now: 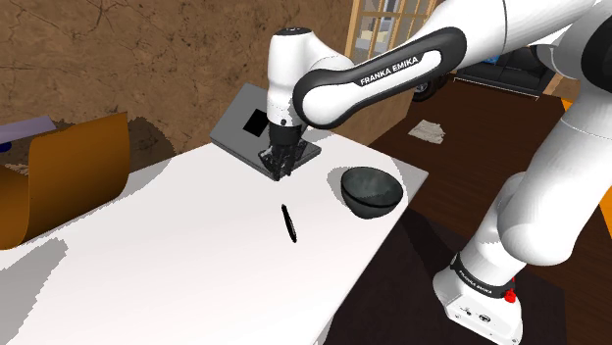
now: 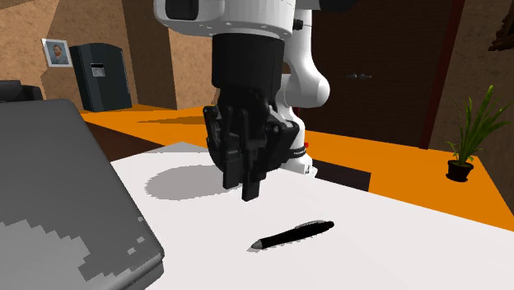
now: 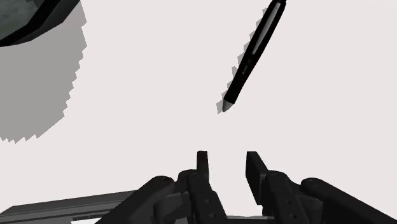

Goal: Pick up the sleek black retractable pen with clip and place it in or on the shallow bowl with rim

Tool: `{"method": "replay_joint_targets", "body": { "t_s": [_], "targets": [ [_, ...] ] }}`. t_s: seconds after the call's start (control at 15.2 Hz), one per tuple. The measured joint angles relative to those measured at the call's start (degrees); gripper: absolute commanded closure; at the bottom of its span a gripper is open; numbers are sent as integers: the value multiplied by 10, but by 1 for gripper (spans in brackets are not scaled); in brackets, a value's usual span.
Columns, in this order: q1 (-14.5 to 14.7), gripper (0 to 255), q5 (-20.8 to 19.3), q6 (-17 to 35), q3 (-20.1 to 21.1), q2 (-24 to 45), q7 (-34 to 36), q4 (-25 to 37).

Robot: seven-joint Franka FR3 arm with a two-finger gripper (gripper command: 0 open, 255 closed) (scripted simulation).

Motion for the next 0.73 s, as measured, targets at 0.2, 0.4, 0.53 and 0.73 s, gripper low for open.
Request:
{"method": "replay_joint_targets", "body": {
  "t_s": [0.2,0.4,0.53,0.73],
  "targets": [
    [0,255,0,0,0,0,0,0],
    [0,255,0,0,0,0,0,0],
    [0,0,0,0,0,0,0,0],
    [-2,0,32,23,-2,-13,15,-33]
  ]
}}
